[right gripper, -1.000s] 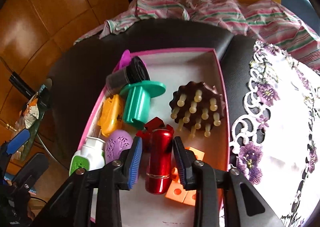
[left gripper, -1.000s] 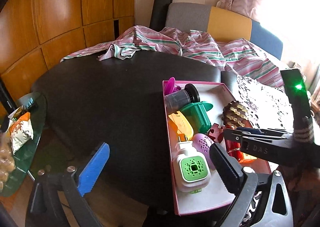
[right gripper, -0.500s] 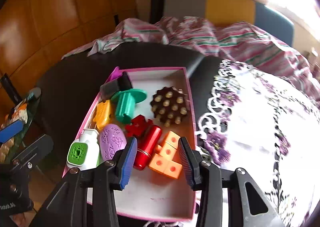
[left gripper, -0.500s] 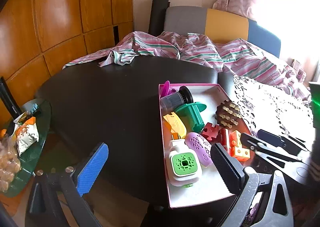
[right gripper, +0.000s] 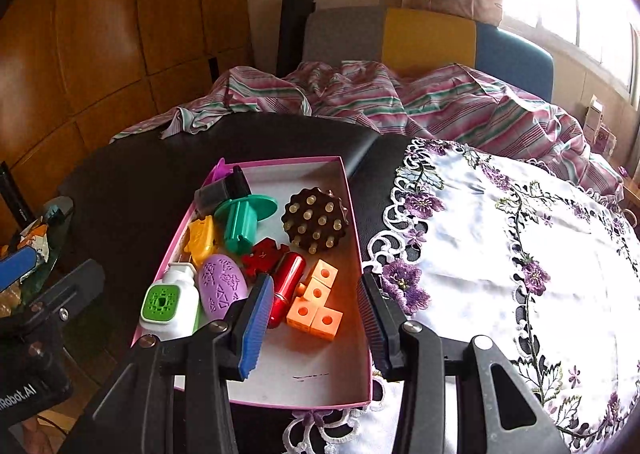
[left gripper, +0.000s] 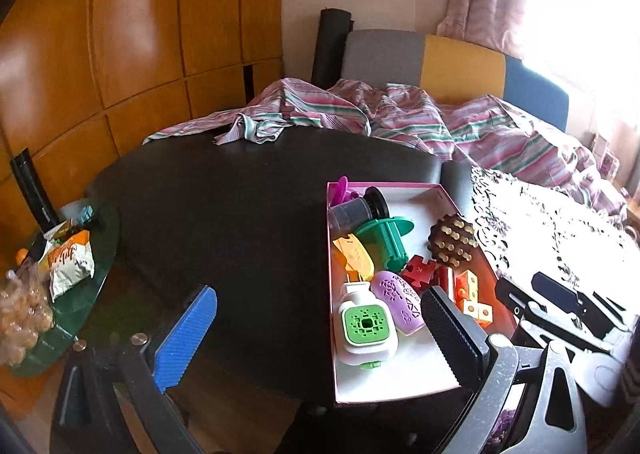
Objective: Organize rigid objects
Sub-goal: 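Withdraw the open right gripper from the tray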
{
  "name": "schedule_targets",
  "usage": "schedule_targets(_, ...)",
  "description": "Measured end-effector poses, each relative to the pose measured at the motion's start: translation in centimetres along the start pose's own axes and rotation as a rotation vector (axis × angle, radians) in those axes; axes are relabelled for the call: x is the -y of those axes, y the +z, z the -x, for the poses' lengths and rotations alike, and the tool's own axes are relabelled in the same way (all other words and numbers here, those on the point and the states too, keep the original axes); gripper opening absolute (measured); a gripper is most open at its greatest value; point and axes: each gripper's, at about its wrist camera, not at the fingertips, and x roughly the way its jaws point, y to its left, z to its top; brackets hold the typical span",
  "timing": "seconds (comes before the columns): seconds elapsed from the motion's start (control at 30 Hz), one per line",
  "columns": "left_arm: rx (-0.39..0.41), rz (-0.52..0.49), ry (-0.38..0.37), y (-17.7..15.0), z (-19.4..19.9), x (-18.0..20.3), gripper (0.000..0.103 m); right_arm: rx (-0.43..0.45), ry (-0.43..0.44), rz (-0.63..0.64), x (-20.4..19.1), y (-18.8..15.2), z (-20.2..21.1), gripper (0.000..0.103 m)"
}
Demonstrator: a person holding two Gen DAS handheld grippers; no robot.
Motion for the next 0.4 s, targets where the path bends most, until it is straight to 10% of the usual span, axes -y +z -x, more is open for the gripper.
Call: schedule_targets(0.4,0.031,0.016,0.009,0.05,0.60,-0.54,0.102,0.007,0.011,0.022,-0.92,-0.10,0.40,0.043)
